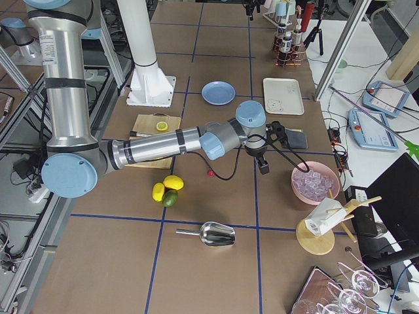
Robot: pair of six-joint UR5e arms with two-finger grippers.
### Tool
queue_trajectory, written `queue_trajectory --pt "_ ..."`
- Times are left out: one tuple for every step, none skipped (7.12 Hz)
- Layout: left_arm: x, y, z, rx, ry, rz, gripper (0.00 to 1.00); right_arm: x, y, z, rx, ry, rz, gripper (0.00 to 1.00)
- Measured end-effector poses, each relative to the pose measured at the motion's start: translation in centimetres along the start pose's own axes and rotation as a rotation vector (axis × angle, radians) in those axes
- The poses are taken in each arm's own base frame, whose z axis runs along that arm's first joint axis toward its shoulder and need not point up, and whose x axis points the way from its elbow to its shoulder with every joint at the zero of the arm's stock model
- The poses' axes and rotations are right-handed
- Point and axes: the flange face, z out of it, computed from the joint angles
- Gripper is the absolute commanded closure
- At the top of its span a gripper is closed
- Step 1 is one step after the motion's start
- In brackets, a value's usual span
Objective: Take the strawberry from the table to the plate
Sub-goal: 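Withdraw the left gripper away from the plate, then move the right gripper down to the red strawberry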
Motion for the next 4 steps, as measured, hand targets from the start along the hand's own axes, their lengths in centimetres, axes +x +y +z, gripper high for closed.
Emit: queue_trajectory --pt "-8.3 4.8 -1.0 -0.049 -0.023 0.007 0.00 -1.4 -0.1 0.9 0.002 -0.018 -0.001 0.00" --pt "-14.4 10.4 -1.1 -0.109 -0.034 -0.033 0.00 -2.3 -0.2 1.4 0.000 -0.029 -0.008 0.00" --pt "-18.7 16.2 -0.7 -0.168 -0.026 -0.120 0.00 -3.2 -0.3 1.6 0.000 -0.036 -0.017 0.00" --pt "-20.9 22.6 0.1 -0.204 0.029 -0.225 0.00 -4.6 -0.4 1.7 0.000 -0.047 -0.010 0.00"
